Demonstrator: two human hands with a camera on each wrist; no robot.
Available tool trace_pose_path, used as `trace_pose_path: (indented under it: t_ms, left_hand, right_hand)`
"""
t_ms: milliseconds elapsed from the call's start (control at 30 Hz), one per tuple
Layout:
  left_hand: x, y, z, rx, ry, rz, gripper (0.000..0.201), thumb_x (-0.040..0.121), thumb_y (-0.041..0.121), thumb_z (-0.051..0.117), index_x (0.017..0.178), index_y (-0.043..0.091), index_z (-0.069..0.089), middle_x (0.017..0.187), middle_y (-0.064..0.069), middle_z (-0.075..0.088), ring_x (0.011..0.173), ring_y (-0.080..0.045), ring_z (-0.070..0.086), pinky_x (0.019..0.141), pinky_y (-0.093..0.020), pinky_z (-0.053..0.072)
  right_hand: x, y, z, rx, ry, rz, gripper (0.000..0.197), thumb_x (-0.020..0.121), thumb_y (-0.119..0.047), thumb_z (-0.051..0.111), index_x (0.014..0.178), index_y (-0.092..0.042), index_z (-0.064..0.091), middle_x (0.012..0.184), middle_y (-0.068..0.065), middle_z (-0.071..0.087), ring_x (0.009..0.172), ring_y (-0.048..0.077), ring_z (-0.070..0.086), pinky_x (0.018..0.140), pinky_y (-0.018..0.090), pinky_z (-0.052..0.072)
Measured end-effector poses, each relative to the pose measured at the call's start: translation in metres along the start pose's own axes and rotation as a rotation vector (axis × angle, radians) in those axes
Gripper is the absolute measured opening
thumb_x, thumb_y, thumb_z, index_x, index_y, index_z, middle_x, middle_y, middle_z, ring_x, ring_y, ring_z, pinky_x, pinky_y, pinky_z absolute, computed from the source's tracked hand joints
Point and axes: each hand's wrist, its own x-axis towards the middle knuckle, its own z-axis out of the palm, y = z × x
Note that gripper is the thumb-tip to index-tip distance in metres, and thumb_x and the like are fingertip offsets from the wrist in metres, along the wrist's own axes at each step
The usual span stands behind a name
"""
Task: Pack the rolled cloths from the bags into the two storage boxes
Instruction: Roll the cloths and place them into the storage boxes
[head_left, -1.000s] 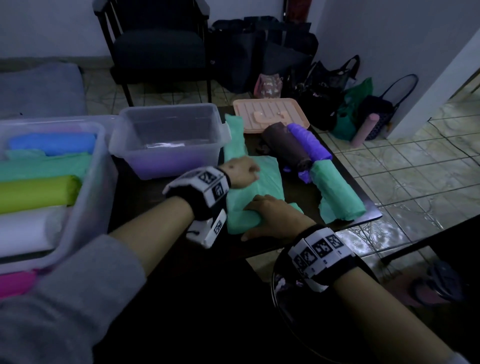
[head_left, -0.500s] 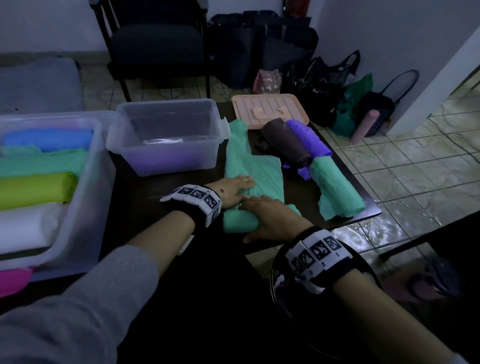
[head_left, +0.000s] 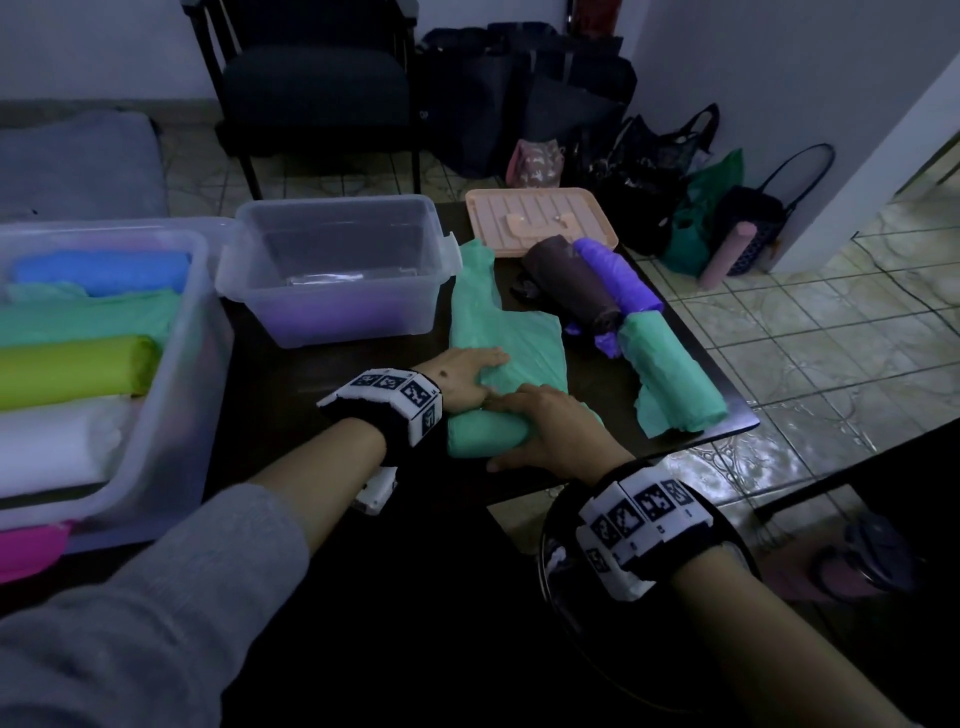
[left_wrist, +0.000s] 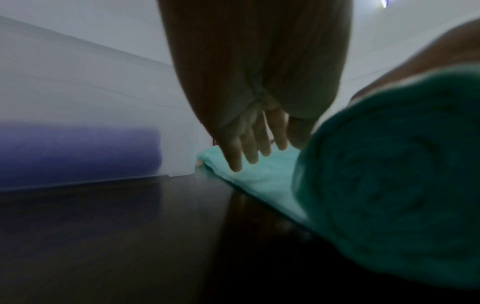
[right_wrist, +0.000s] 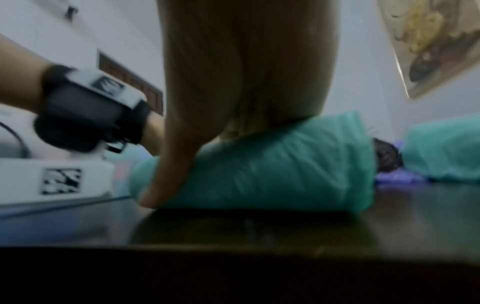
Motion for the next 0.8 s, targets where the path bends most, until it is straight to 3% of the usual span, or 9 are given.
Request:
trace_pose_path:
  t_ms: [67, 167, 267, 367, 467, 533, 633, 700, 800]
  left_hand:
    - [-0.003, 0.004, -0.004, -0.081, 0.152, 0.002, 0.044, 0.095, 0.024, 0.052, 0.138, 0.018, 0.045, 0.147, -0.001, 0.039, 0.137, -0.017, 0.035, 0.112, -0.026, 0.024]
    - [-0.016, 0.016, -0.012, -0.169, 0.314, 0.04, 0.025, 0.093, 0.025, 0.055, 0.113, 0.013, 0.065, 0.114, -0.003, 0.065, 0.102, -0.013, 0.058, 0.087, -0.022, 0.042]
    - [-0.033, 0.021, -0.019, -0.141, 0.189, -0.018, 0.024, 0.09, 0.03, 0.06, 0.105, 0.014, 0.069, 0.103, -0.002, 0.07, 0.094, -0.011, 0.062, 0.082, -0.021, 0.045]
    - [-0.044, 0.017, -0.021, -0.152, 0.004, -0.073, 0.039, 0.079, 0.031, 0.073, 0.114, 0.017, 0.067, 0.112, 0.0, 0.068, 0.104, -0.01, 0.062, 0.095, -0.022, 0.046]
    - [-0.048, 0.019, -0.018, -0.118, -0.049, -0.077, 0.06, 0.068, 0.024, 0.083, 0.123, 0.014, 0.061, 0.118, -0.001, 0.065, 0.108, -0.01, 0.06, 0.093, -0.017, 0.044]
    - [-0.046, 0.021, -0.018, -0.061, -0.047, -0.067, 0.06, 0.067, 0.021, 0.083, 0.122, 0.014, 0.062, 0.118, -0.003, 0.065, 0.108, -0.013, 0.06, 0.089, -0.017, 0.044]
    - [-0.037, 0.024, -0.022, 0.018, -0.085, -0.087, 0.055, 0.07, 0.021, 0.081, 0.122, 0.017, 0.062, 0.118, -0.003, 0.065, 0.107, -0.014, 0.059, 0.087, -0.019, 0.044]
    - [-0.031, 0.025, -0.026, 0.05, -0.144, -0.104, 0.052, 0.074, 0.021, 0.078, 0.123, 0.017, 0.062, 0.119, -0.002, 0.065, 0.107, -0.014, 0.059, 0.091, -0.021, 0.045]
    - [-0.025, 0.025, -0.029, 0.059, -0.27, -0.108, 0.05, 0.078, 0.022, 0.074, 0.126, 0.016, 0.059, 0.121, 0.001, 0.064, 0.109, -0.013, 0.058, 0.1, -0.027, 0.044]
  right_hand:
    - [0.0, 0.002, -0.003, 0.06, 0.008, 0.027, 0.07, 0.064, -0.046, 0.081, 0.125, -0.026, 0.053, 0.119, -0.001, 0.059, 0.112, 0.019, 0.053, 0.091, 0.033, 0.043]
    - [0.007, 0.005, -0.008, 0.057, -0.052, 0.038, 0.066, 0.064, -0.049, 0.08, 0.12, -0.023, 0.056, 0.12, -0.003, 0.061, 0.112, 0.017, 0.054, 0.093, 0.033, 0.044]
    - [0.015, 0.007, -0.015, 0.087, -0.098, 0.044, 0.063, 0.062, -0.048, 0.082, 0.115, -0.021, 0.061, 0.11, -0.002, 0.062, 0.106, 0.016, 0.056, 0.084, 0.026, 0.042]
    - [0.019, 0.004, -0.021, 0.075, -0.13, 0.0, 0.055, 0.065, -0.043, 0.082, 0.11, -0.014, 0.066, 0.1, 0.002, 0.06, 0.094, 0.016, 0.055, 0.073, 0.024, 0.038]
    - [0.023, 0.0, -0.025, 0.027, -0.132, -0.027, 0.056, 0.065, -0.045, 0.082, 0.11, -0.014, 0.068, 0.095, 0.006, 0.057, 0.094, 0.019, 0.055, 0.071, 0.024, 0.036]
    - [0.021, -0.002, -0.026, -0.015, -0.092, 0.001, 0.066, 0.063, -0.049, 0.081, 0.118, -0.019, 0.061, 0.099, 0.002, 0.051, 0.104, 0.02, 0.05, 0.077, 0.024, 0.034]
    - [0.006, -0.006, -0.019, -0.258, 0.006, 0.086, 0.083, 0.063, -0.057, 0.076, 0.13, -0.02, 0.043, 0.12, 0.004, 0.044, 0.12, 0.024, 0.036, 0.094, 0.037, 0.033]
    - [-0.005, -0.009, -0.006, -0.402, 0.012, 0.132, 0.079, 0.07, -0.053, 0.071, 0.13, -0.014, 0.037, 0.128, 0.006, 0.041, 0.123, 0.027, 0.035, 0.099, 0.041, 0.031]
    - [-0.01, -0.006, 0.008, -0.409, 0.024, 0.141, 0.062, 0.081, -0.038, 0.063, 0.129, -0.01, 0.035, 0.129, 0.009, 0.042, 0.123, 0.029, 0.037, 0.104, 0.042, 0.027]
